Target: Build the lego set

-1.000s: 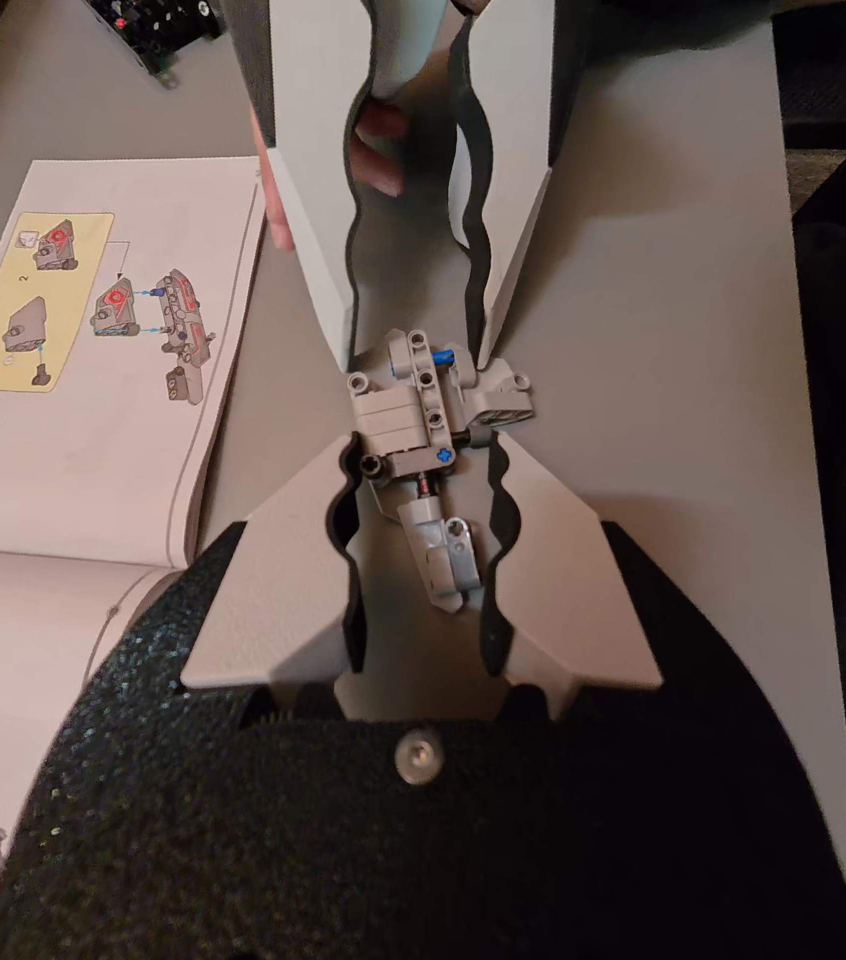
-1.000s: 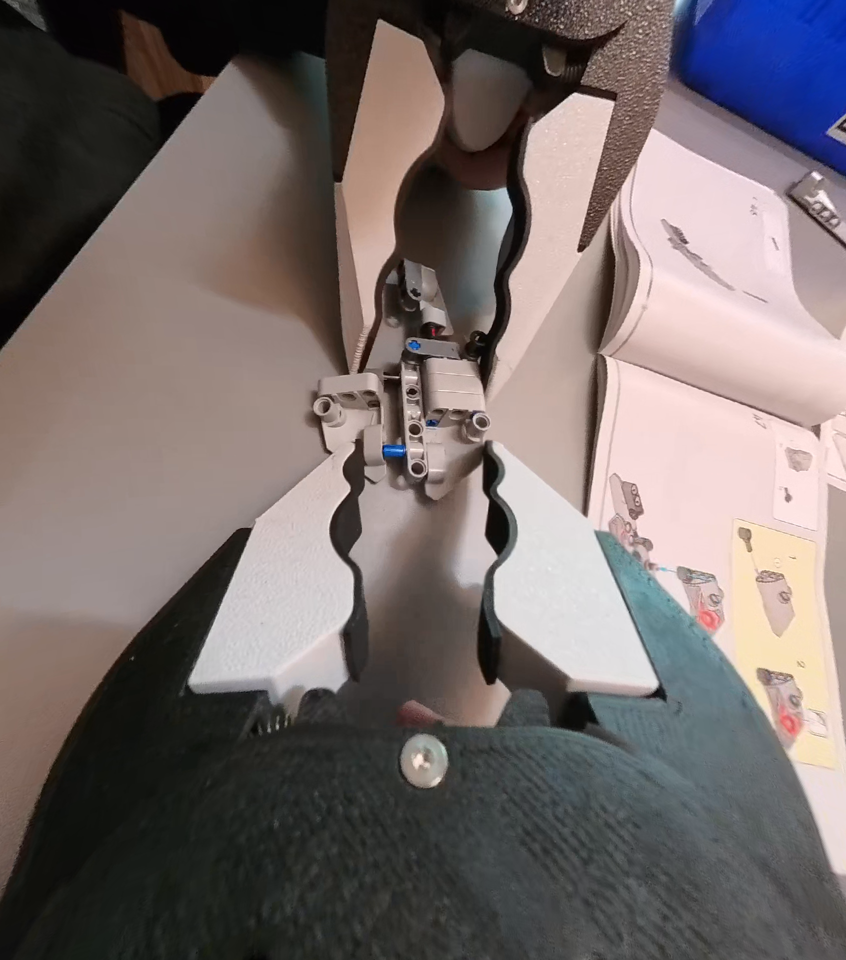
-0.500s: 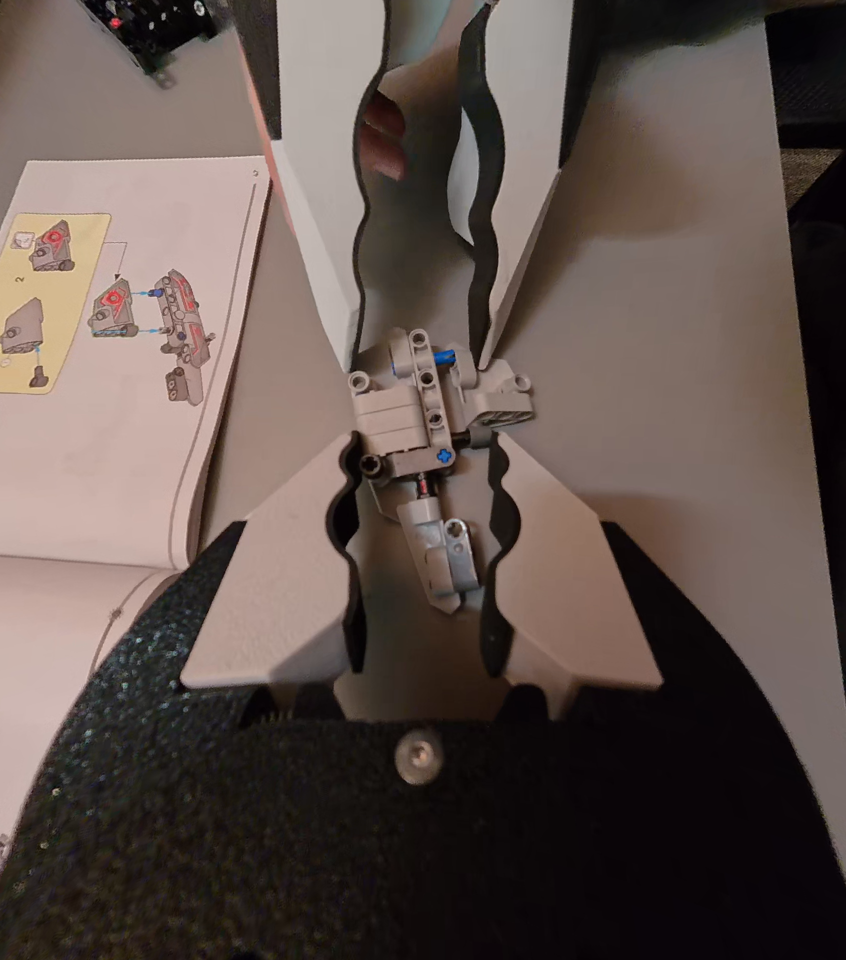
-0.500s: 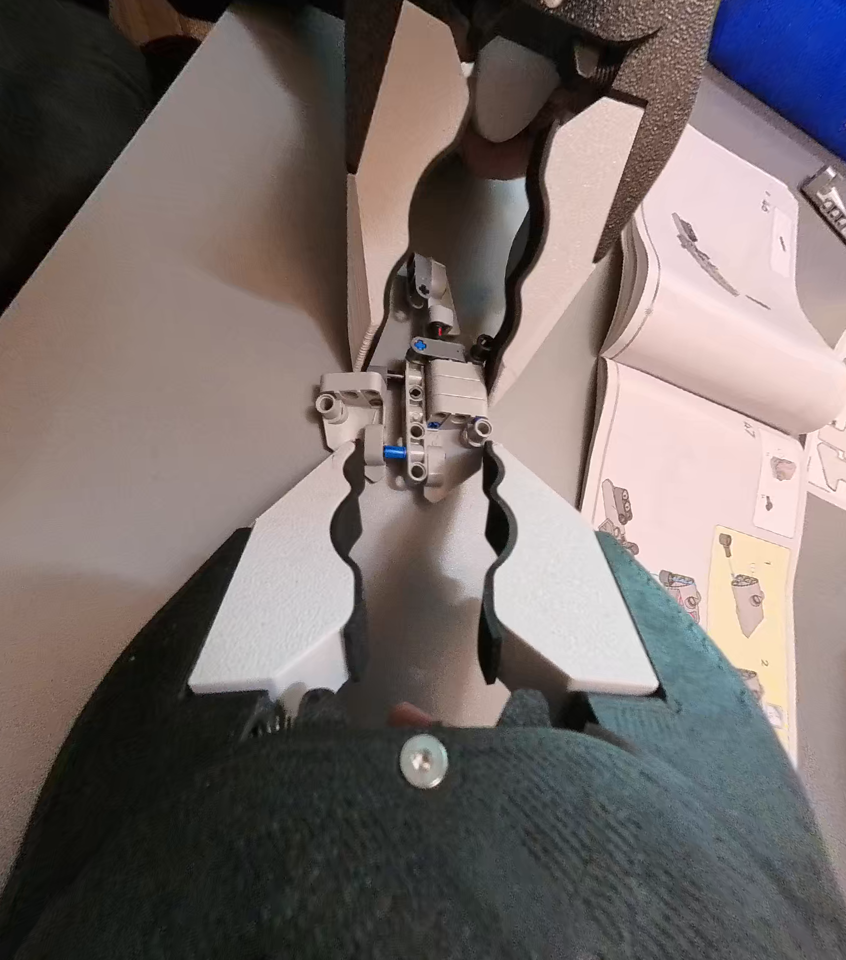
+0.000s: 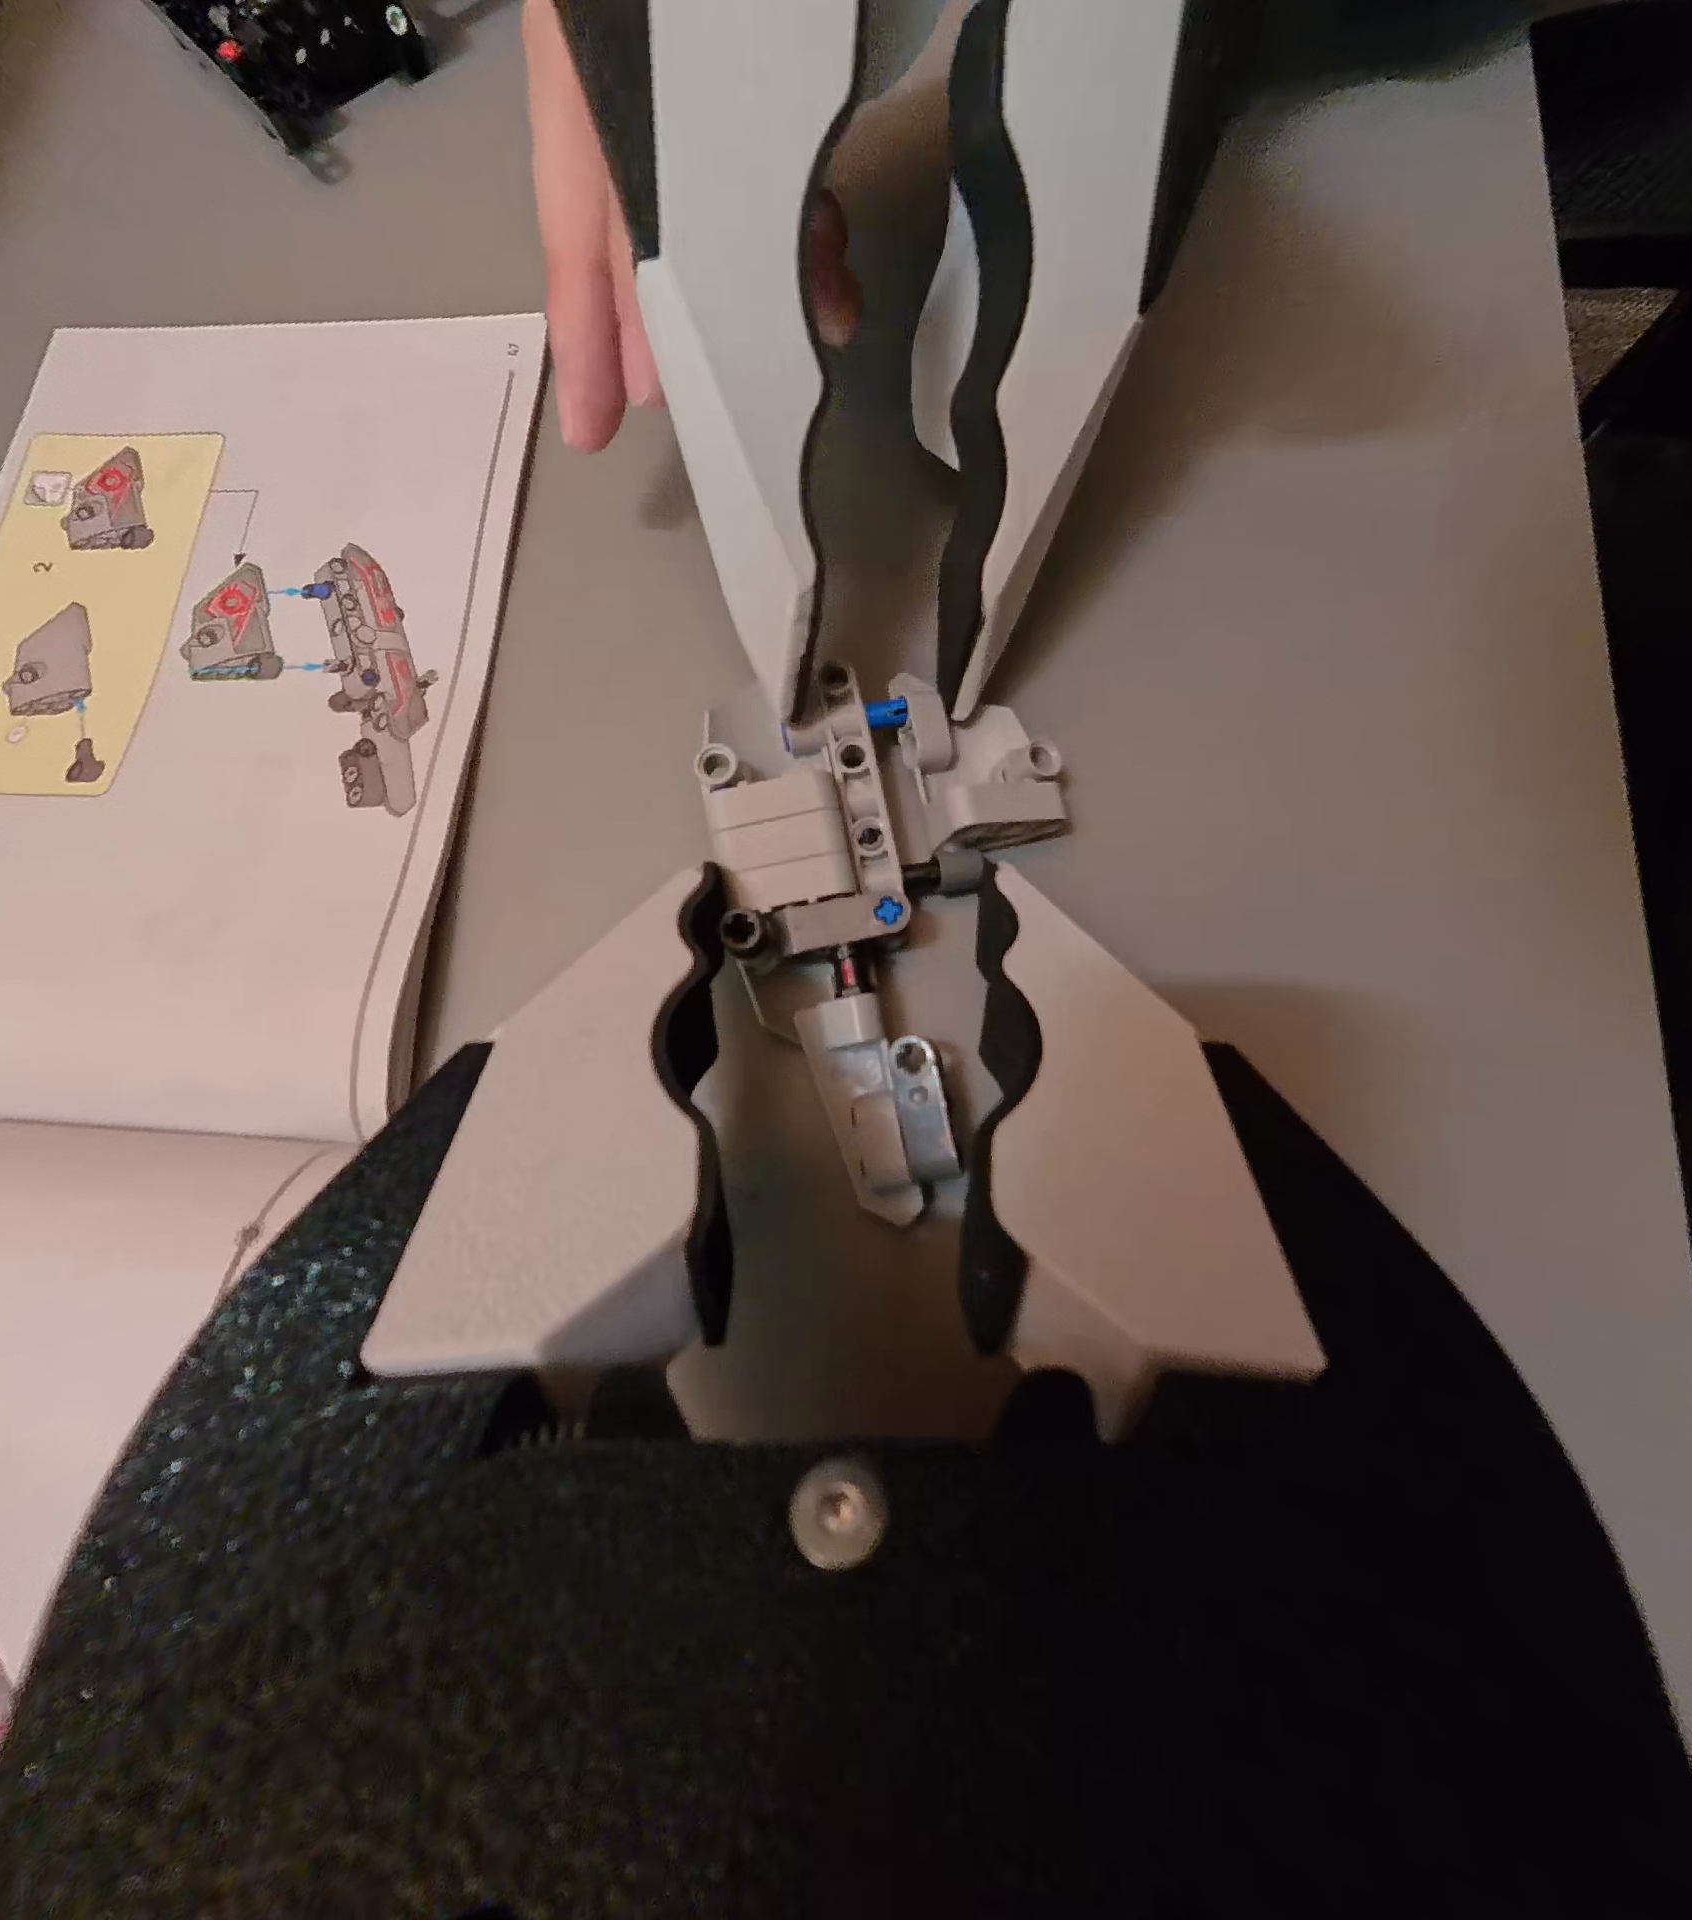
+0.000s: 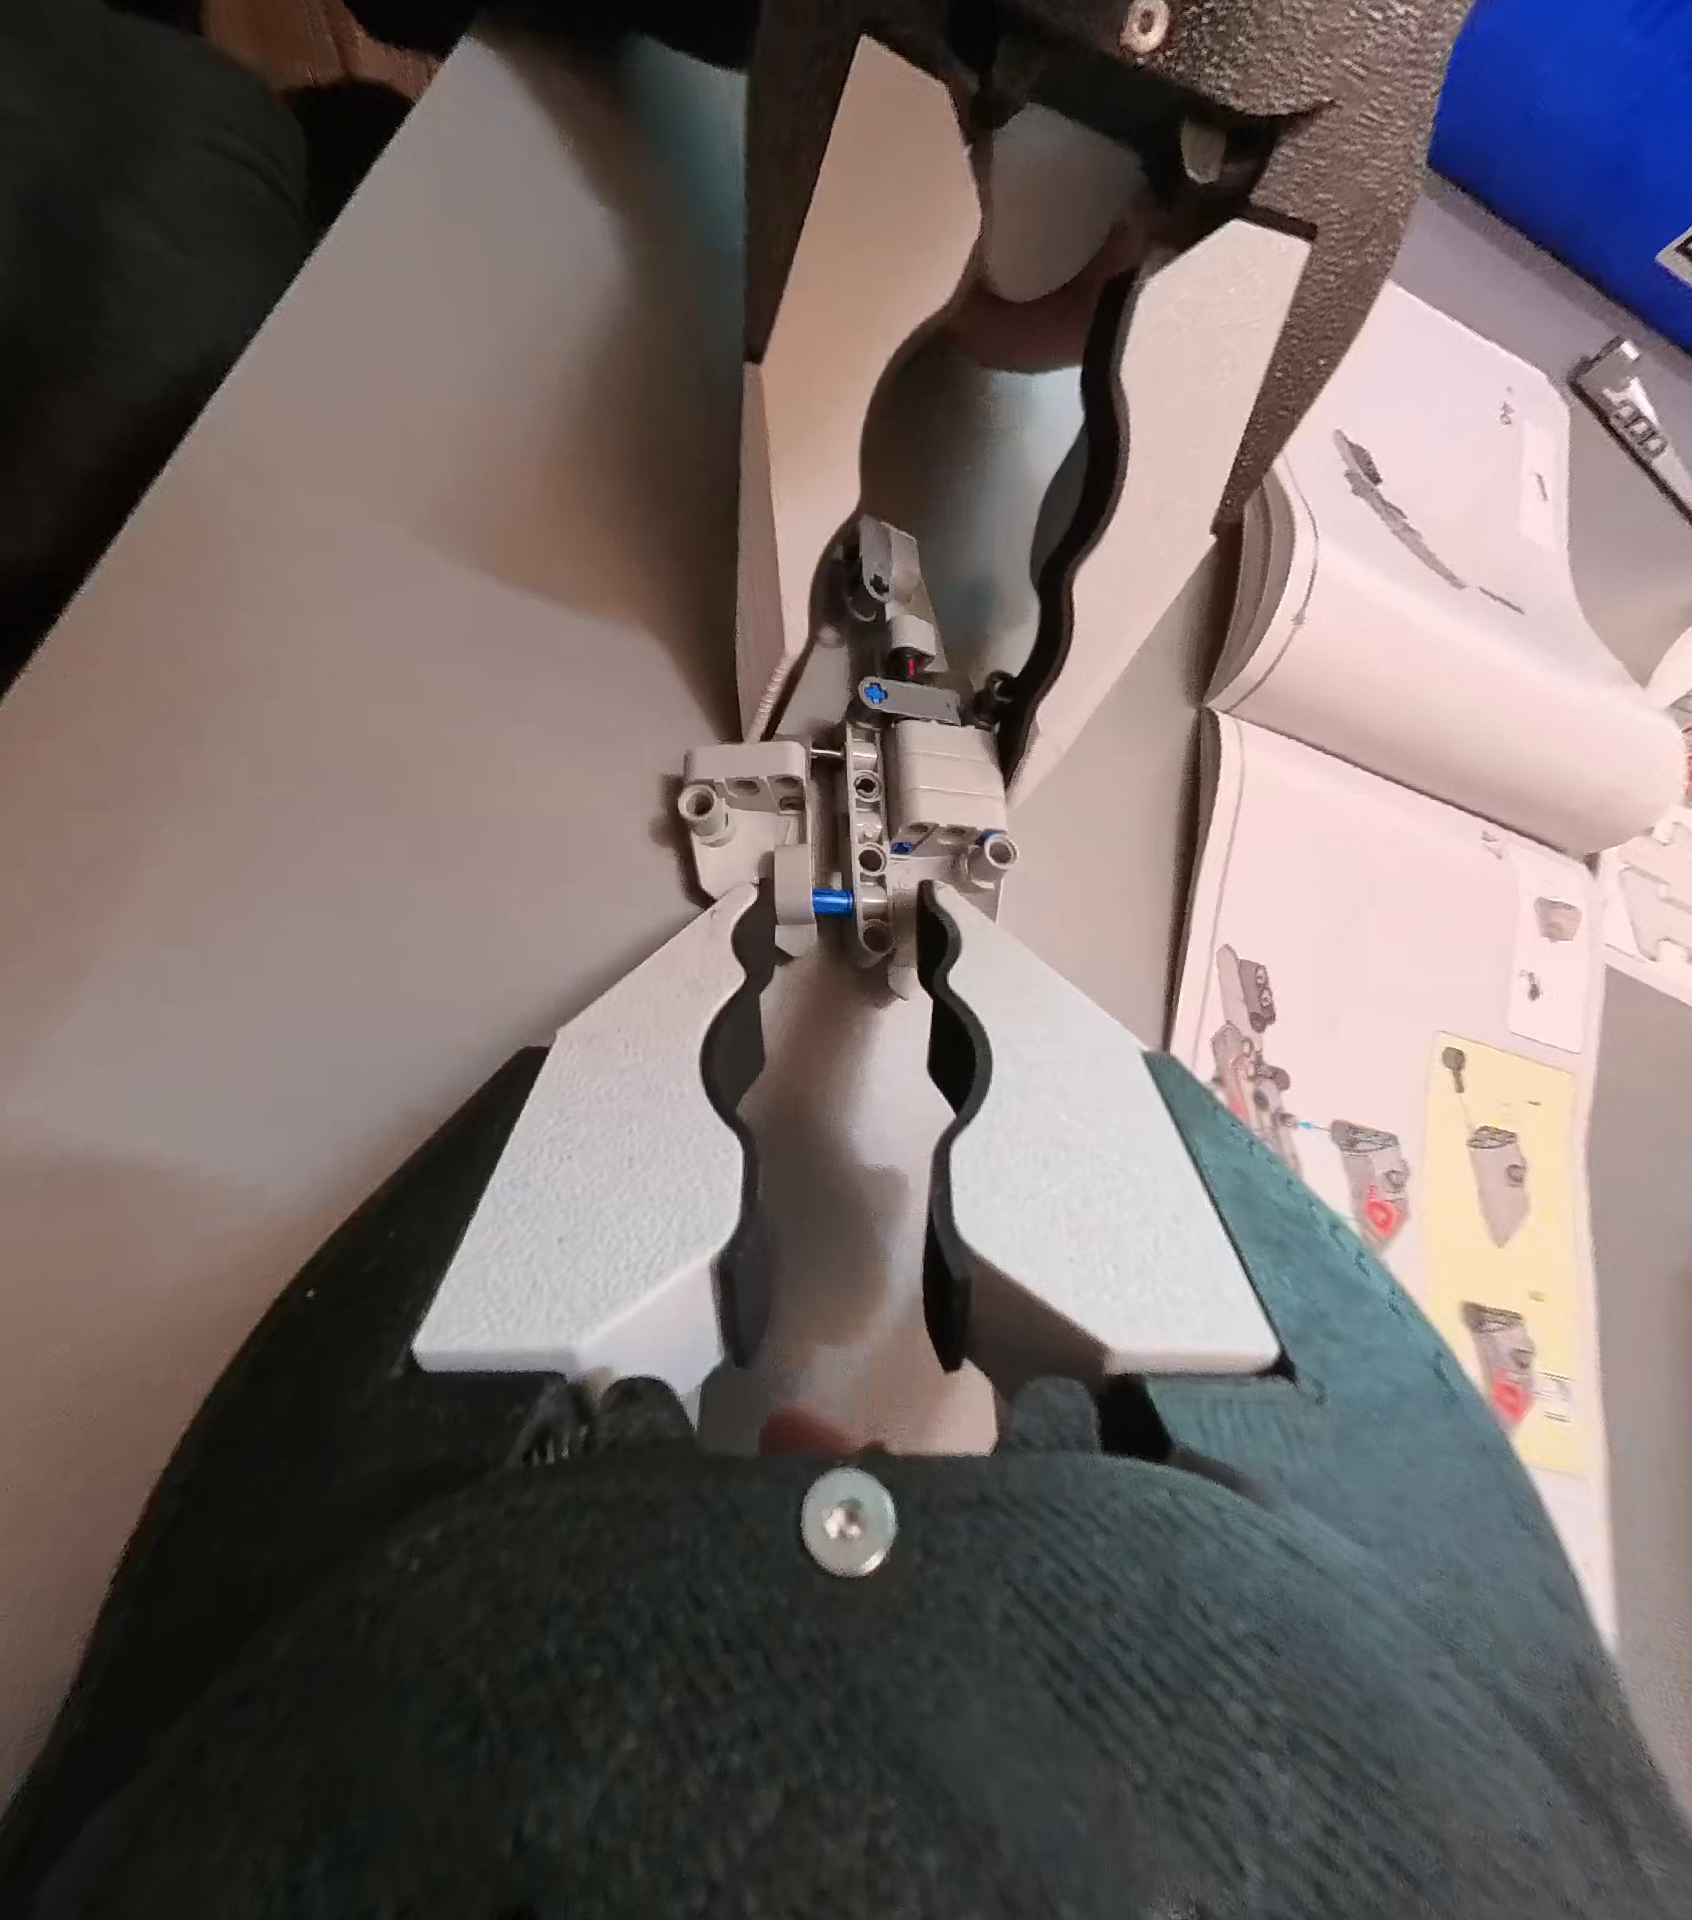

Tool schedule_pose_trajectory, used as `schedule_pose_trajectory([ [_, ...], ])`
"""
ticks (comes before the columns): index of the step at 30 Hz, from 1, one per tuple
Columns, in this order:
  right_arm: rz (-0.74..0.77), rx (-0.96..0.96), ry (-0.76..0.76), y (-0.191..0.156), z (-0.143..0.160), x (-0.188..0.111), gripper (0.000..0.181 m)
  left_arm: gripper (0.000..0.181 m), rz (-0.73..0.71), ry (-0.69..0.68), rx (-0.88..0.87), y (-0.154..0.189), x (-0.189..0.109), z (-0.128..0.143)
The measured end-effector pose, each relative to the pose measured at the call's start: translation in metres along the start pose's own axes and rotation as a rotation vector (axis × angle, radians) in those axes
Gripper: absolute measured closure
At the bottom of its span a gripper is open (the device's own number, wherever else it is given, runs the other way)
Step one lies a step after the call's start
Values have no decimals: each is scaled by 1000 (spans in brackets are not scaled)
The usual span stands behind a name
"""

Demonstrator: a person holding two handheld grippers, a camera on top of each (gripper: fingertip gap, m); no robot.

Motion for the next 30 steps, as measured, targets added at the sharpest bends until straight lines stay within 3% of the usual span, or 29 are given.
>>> schedule_pose_trajectory([
  [6,-16,46,48,4,5,2,152,134,-1,-1,-11,-2,-1,1],
  [10,118,8,54,7,5,1,126,138,-3,6,-28,-3,-1,1],
  [16,-28,40,83,6,8,6,152,138,-24,9,11,-1,-1,0],
  [21,-64,67,79,10,9,8,151,138,-43,8,33,-2,-2,1],
  [30,24,55,66,11,7,7,143,138,-43,9,24,-5,-4,4],
])
Point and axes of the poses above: each gripper's, where its closed fingertips meet, x out along the fingers, z out of its underside, y = z × x across the jaws, the point moved 10 cm from there along -x, back along the fingers, and after that the axes turned 8 degrees about -y, right-handed, at the moved point
